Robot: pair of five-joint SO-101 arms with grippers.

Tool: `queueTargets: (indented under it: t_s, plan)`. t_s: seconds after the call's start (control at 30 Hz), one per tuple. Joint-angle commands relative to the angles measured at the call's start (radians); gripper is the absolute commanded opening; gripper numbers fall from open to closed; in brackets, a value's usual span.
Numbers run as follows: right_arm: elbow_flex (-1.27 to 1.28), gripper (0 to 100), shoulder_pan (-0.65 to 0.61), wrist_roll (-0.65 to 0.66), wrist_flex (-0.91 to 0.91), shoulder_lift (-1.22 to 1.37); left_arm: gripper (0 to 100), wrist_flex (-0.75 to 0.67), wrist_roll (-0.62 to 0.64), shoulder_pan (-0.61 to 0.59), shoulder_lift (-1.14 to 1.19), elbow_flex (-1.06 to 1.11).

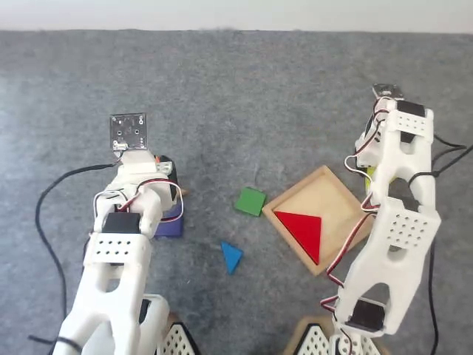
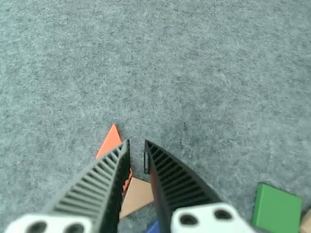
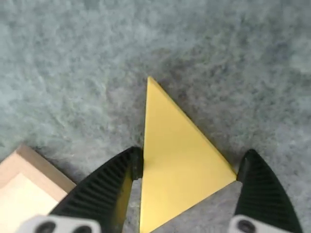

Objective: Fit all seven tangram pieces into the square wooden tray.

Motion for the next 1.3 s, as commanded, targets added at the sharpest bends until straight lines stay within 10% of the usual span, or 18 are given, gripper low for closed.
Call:
queueTargets:
  t_s: [0.0, 0.57, 1.27]
  plan:
    - [-0.02, 29.6, 0.027, -0.035, 0.008, -0.001, 5, -0.028, -0.011, 0.008, 0.002, -0.007]
    - [-0.011, 26.6, -0.045, -0.213, 0.243, -0.387, 5, -0.028, -0.011, 0.003, 0.002, -0.007]
    - [0.075, 36.6, 0.005, -0.209, 0.03, -0.077, 5, -0.028, -0.011, 0.003, 0.002, -0.007]
